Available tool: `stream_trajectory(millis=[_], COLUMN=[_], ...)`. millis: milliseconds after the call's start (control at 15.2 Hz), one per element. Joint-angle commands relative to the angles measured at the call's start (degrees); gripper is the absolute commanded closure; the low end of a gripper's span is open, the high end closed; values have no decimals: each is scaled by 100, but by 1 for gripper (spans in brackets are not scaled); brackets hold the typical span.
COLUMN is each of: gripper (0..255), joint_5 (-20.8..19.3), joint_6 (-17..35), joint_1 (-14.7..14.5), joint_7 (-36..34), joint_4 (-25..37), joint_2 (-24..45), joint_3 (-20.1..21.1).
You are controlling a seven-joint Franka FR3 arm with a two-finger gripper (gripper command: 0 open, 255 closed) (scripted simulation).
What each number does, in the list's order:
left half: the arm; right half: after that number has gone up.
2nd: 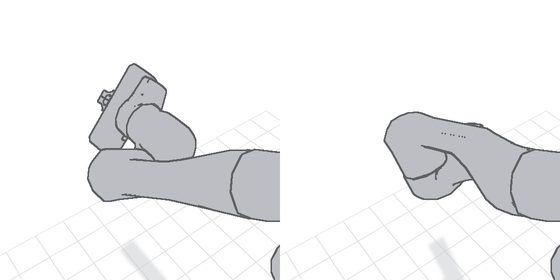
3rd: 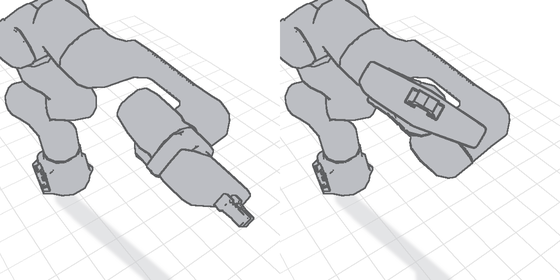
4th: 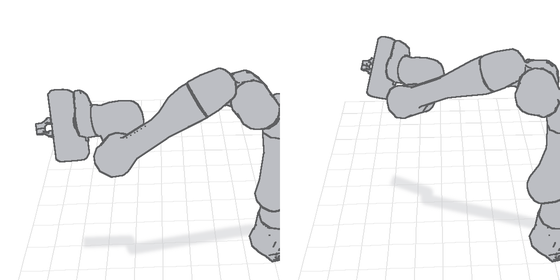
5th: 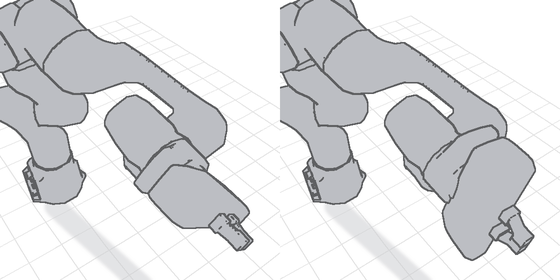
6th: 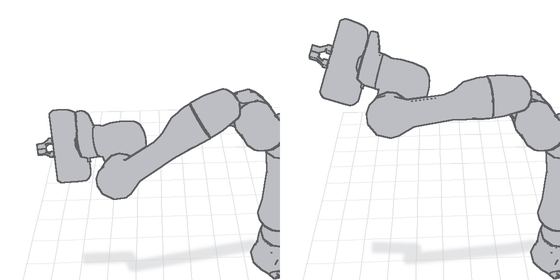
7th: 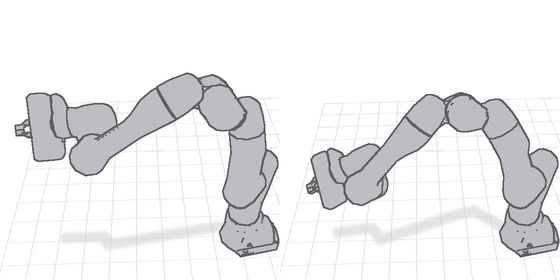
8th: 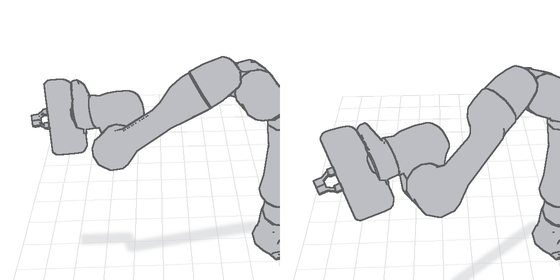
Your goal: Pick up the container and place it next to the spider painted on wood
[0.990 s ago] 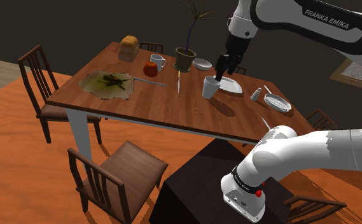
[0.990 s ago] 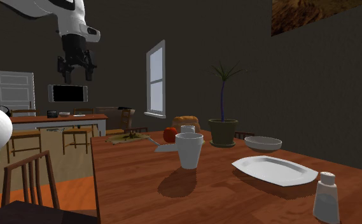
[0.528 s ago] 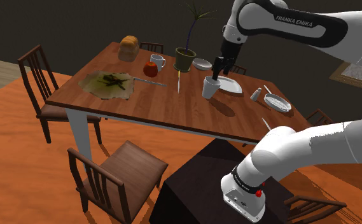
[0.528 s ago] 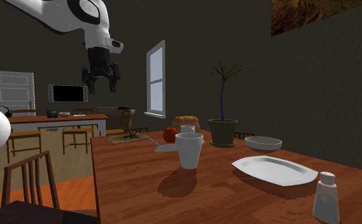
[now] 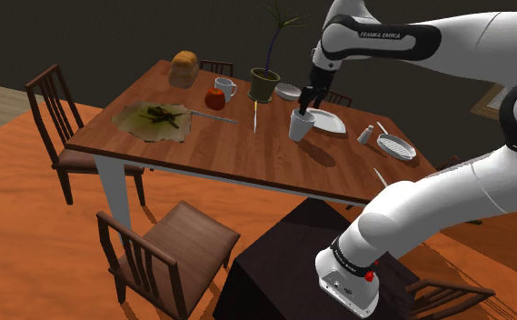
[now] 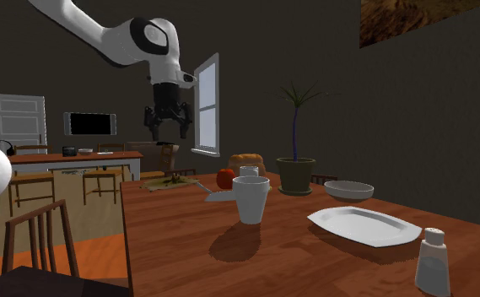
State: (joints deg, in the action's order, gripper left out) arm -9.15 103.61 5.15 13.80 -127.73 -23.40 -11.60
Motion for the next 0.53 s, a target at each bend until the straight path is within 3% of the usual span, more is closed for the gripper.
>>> stream_trajectory(millis=[0, 462], gripper=[0, 0], joint_5=[21, 355], joint_6=[221, 815], joint_1=[41, 197], joint_7=[215, 1001], joint_4=[171, 936], joint_2=[379, 1762], joint_3=[-184, -713])
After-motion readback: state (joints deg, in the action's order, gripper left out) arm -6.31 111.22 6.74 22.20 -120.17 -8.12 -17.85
